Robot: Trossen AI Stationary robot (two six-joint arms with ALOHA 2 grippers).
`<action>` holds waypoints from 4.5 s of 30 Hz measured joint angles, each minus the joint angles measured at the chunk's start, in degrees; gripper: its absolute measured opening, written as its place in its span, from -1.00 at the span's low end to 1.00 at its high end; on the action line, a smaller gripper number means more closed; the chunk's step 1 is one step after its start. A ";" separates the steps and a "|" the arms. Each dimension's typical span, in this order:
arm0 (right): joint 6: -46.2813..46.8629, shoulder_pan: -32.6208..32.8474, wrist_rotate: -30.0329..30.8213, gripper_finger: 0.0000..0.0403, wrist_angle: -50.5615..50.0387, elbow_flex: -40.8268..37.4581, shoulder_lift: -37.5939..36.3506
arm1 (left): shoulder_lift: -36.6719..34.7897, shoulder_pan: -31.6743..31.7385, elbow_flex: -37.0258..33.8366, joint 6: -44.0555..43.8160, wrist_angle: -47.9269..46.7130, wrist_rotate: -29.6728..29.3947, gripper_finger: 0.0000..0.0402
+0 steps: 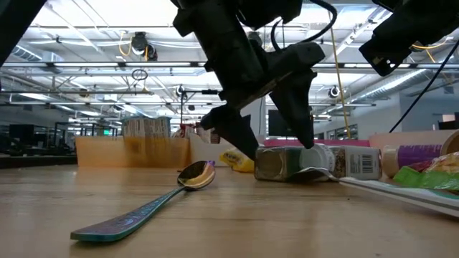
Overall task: Pick & Place Food Item
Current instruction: Put the green seasoning bottle into the white bin
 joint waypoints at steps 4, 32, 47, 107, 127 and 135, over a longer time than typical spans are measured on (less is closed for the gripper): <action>-0.07 0.00 0.01 -0.36 0.00 0.00 0.00 | 0.00 -0.12 0.00 -3.42 -2.20 -2.77 0.94; -1.62 0.00 0.15 -0.36 -1.31 -0.11 0.02 | 2.16 1.28 0.17 -11.27 -7.72 -0.86 0.94; -1.95 0.00 0.17 -0.36 -1.33 -0.11 0.00 | 2.27 1.52 0.15 -14.65 -10.01 -2.41 0.86; -2.82 -0.65 0.23 -0.36 14.96 -0.02 -0.53 | -18.24 3.81 0.04 4.30 -10.89 9.80 0.03; 8.91 -21.02 -9.25 0.15 28.11 11.83 7.31 | -27.02 9.98 0.13 22.29 -11.34 18.76 0.03; 8.88 -28.43 -19.11 0.46 17.70 22.49 15.44 | -27.32 12.45 0.13 30.53 -18.37 21.56 0.03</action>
